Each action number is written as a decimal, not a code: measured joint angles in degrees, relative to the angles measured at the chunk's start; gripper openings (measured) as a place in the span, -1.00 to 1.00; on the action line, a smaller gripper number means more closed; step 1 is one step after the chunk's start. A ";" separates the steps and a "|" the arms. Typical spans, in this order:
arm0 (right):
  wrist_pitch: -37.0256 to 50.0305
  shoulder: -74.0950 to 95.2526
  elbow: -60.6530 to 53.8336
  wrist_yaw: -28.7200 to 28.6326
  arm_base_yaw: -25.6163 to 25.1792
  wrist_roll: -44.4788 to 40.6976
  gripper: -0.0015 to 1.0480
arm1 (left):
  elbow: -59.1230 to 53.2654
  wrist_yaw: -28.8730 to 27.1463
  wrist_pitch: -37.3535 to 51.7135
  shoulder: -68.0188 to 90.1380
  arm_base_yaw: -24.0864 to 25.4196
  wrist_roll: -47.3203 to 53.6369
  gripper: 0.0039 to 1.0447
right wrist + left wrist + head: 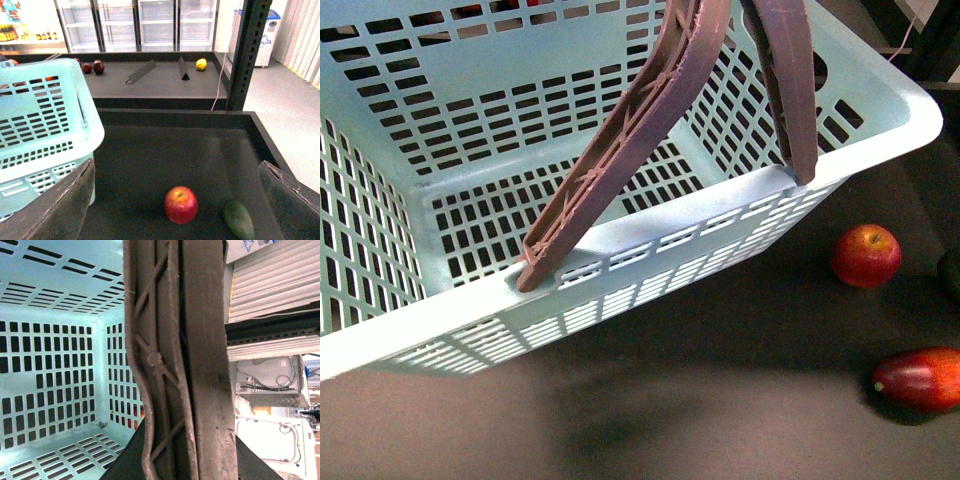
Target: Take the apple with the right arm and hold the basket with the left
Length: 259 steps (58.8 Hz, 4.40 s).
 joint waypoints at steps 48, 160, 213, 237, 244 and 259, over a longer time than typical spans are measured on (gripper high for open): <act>9.84 49.92 11.43 -7.80 -7.61 10.60 0.83 | 0.00 -0.11 -0.02 -0.09 -0.02 0.72 -0.70; 15.58 146.81 74.36 3.65 -2.32 -2.99 0.83 | 0.00 -0.13 -0.02 -0.11 -0.04 0.83 -0.70; 24.17 108.24 47.76 -8.63 -8.90 -6.12 0.53 | 0.00 -0.09 -0.02 -0.11 -0.04 0.83 -0.70; 17.55 80.41 45.72 -13.68 -0.26 1.46 0.53 | 0.00 -0.09 -0.02 -0.11 -0.04 0.83 -0.70; 17.42 79.84 45.72 -12.74 5.90 3.96 0.53 | 0.00 -0.13 -0.02 -0.11 -0.04 0.83 -0.70; 18.38 81.68 44.63 -9.46 17.44 5.90 0.53 | 0.00 -0.11 -0.02 -0.11 -0.04 0.85 -0.70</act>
